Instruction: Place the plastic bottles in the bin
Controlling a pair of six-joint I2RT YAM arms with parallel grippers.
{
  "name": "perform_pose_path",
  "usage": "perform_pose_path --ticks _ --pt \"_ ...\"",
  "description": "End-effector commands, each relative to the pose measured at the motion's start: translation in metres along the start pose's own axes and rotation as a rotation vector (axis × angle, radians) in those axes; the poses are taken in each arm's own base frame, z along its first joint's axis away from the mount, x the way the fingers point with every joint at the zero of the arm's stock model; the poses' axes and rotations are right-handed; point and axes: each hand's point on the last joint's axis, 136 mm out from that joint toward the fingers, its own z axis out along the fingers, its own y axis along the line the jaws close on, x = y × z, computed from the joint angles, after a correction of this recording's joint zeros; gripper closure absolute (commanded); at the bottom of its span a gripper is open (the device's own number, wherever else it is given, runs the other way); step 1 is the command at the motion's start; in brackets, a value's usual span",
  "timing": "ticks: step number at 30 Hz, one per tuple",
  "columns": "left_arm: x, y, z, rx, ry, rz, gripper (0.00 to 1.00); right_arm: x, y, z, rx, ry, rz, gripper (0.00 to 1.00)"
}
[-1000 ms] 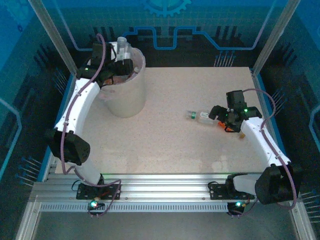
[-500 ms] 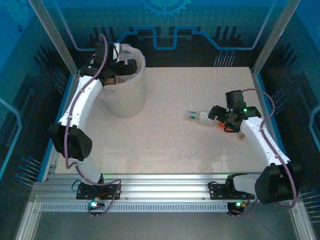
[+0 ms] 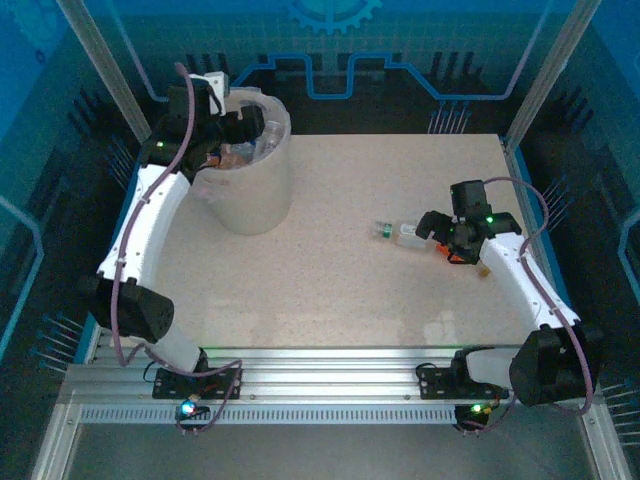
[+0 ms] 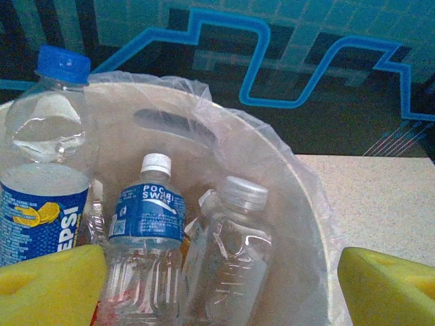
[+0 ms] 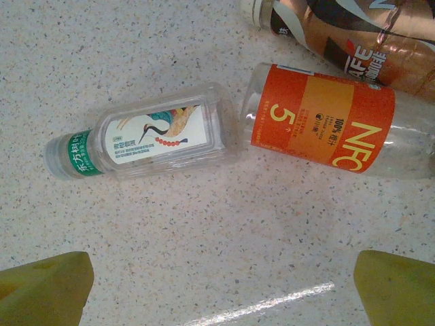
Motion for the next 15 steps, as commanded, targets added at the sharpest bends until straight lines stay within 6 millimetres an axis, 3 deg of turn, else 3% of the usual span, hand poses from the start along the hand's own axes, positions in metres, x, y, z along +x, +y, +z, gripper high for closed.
perform_pose_path --ticks 1,7,15 --pt "0.0 0.001 -0.005 0.009 -0.021 -0.027 0.1 0.005 0.005 0.002 -0.011 0.013 -0.007 0.0" --pt "0.003 -0.02 -0.019 0.08 -0.055 -0.007 0.02 0.004 0.001 0.0 0.014 0.013 -0.015 0.0" --pt "0.017 -0.069 -0.05 0.157 -0.117 0.091 0.01 -0.008 -0.013 -0.007 0.054 0.009 -0.022 0.0"
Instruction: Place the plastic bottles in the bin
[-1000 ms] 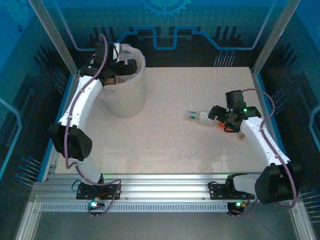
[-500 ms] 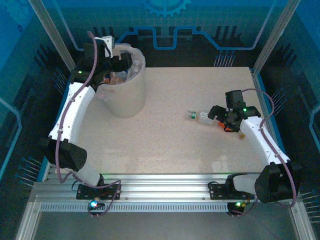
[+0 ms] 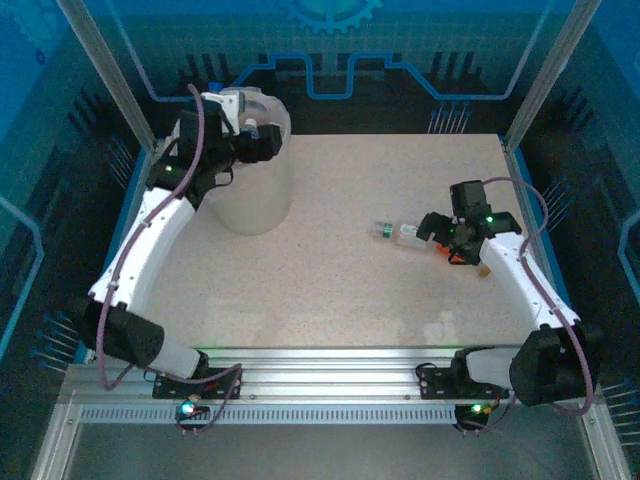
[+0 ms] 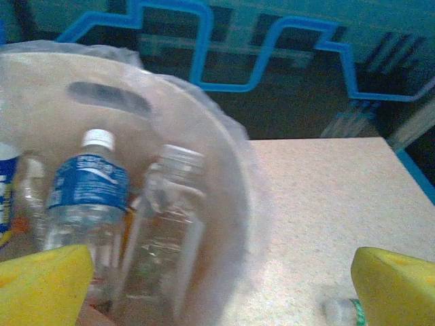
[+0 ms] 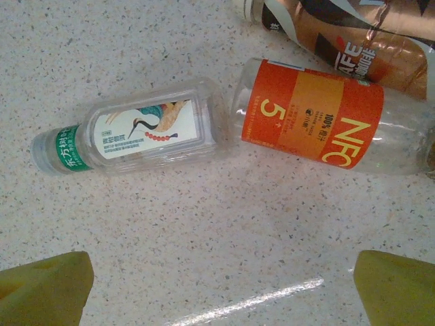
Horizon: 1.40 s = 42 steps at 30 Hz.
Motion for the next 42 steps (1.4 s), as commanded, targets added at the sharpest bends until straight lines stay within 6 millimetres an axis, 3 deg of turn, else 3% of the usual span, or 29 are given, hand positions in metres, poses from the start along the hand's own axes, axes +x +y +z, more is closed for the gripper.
perform_pose_path --ticks 1,6,12,17,22,27,34,42 --pt "-0.012 -0.028 -0.023 0.043 -0.099 0.066 0.01 -0.012 -0.01 -0.007 0.029 0.0 -0.001 0.0" --pt "0.015 -0.068 -0.029 0.141 -0.105 0.095 0.01 -0.027 -0.022 -0.01 0.007 0.012 0.034 0.0" --pt "0.063 -0.126 -0.021 0.273 -0.065 0.194 0.01 -0.037 -0.02 -0.004 -0.071 0.04 0.06 0.0" --pt "0.108 -0.161 -0.007 0.364 -0.044 0.22 0.01 -0.041 0.004 0.01 -0.179 0.088 0.033 0.0" --pt "0.161 -0.182 0.009 0.402 0.014 0.226 0.01 -0.047 0.032 0.024 -0.205 0.121 -0.053 0.0" --pt "0.207 -0.181 0.021 0.354 0.062 0.224 0.01 -0.059 0.061 0.043 -0.2 0.157 -0.13 0.0" --pt "0.269 -0.153 0.035 0.247 0.182 0.168 0.01 -0.07 0.091 0.079 -0.194 0.216 -0.188 0.0" --pt "0.3 -0.151 0.041 0.237 0.239 0.162 0.01 -0.075 0.102 0.119 -0.179 0.283 -0.201 0.0"
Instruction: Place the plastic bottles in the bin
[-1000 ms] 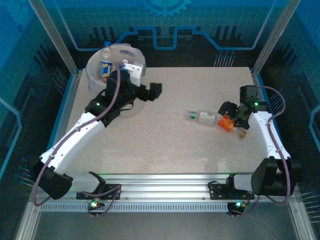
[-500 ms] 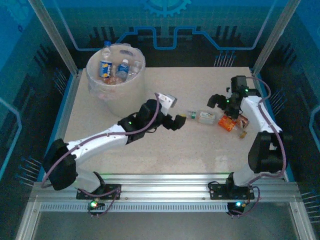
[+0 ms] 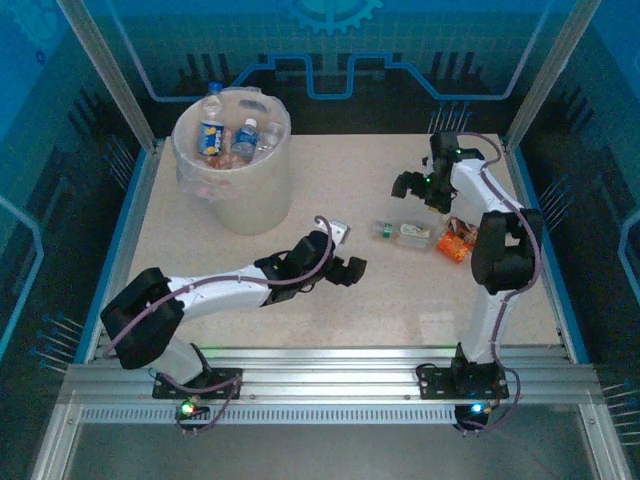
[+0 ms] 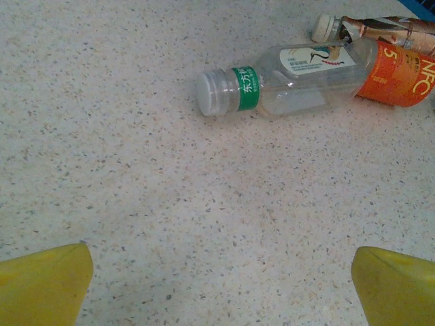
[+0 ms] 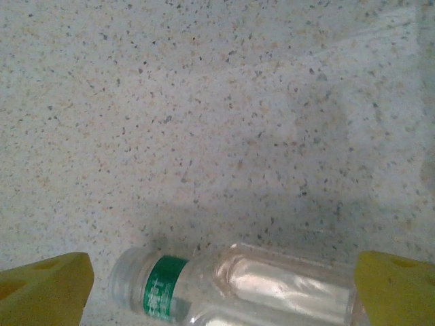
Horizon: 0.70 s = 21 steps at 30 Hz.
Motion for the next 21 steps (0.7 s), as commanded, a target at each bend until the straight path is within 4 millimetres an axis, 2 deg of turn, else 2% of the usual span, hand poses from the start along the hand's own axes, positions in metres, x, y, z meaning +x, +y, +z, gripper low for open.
perform_pose_path --ticks 1,6,21 --pt "-0.003 -0.004 0.004 -0.004 -0.031 -0.028 0.01 0.005 0.006 0.011 -0.021 0.059 -0.016 0.0" --pt "-0.001 -0.004 0.011 -0.016 -0.024 -0.025 0.01 0.009 0.008 0.027 -0.033 0.096 -0.007 0.0" --pt "0.011 0.023 0.019 -0.177 0.014 -0.052 0.01 0.033 0.016 0.054 -0.054 0.179 0.006 0.0"
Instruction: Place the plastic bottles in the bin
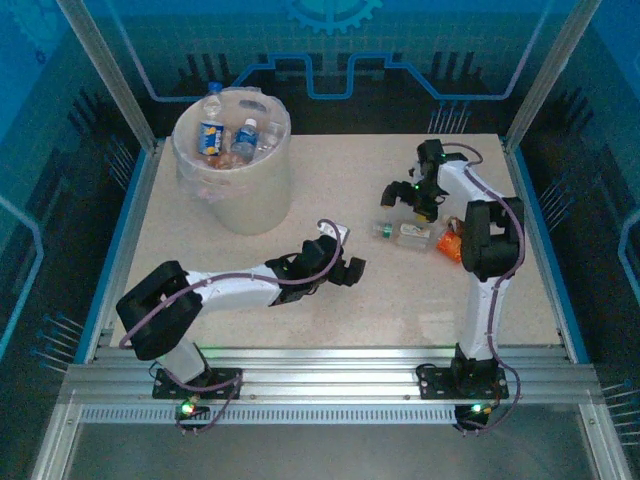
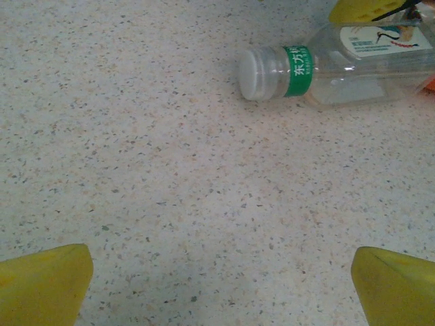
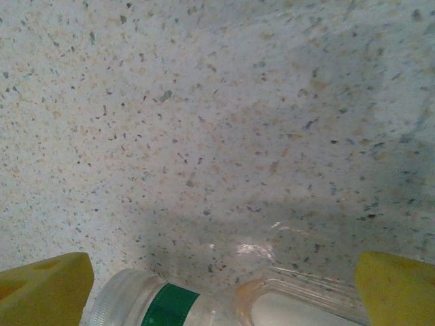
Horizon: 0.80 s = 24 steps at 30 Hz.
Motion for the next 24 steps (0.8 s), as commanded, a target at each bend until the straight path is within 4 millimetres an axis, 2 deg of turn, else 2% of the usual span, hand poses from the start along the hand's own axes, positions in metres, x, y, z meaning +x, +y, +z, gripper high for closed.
perform_pose_path --ticks 1,7,15,24 --pt "-0.005 0.006 0.002 -0.062 -0.01 -0.037 0.01 0.014 0.006 0.01 -0.012 0.05 0.008 0.0" --pt "-0.002 0.023 -0.001 -0.155 -0.006 -0.117 0.01 0.026 0.009 0.003 -0.002 0.051 0.004 0.0" --pt "0.0 0.021 -0.001 -0.149 0.001 -0.179 0.01 0.048 0.01 -0.007 -0.01 0.041 0.015 0.0" --pt "0.001 0.02 -0.003 -0.142 0.007 -0.209 0.01 0.084 0.022 -0.014 -0.073 0.049 0.043 0.0"
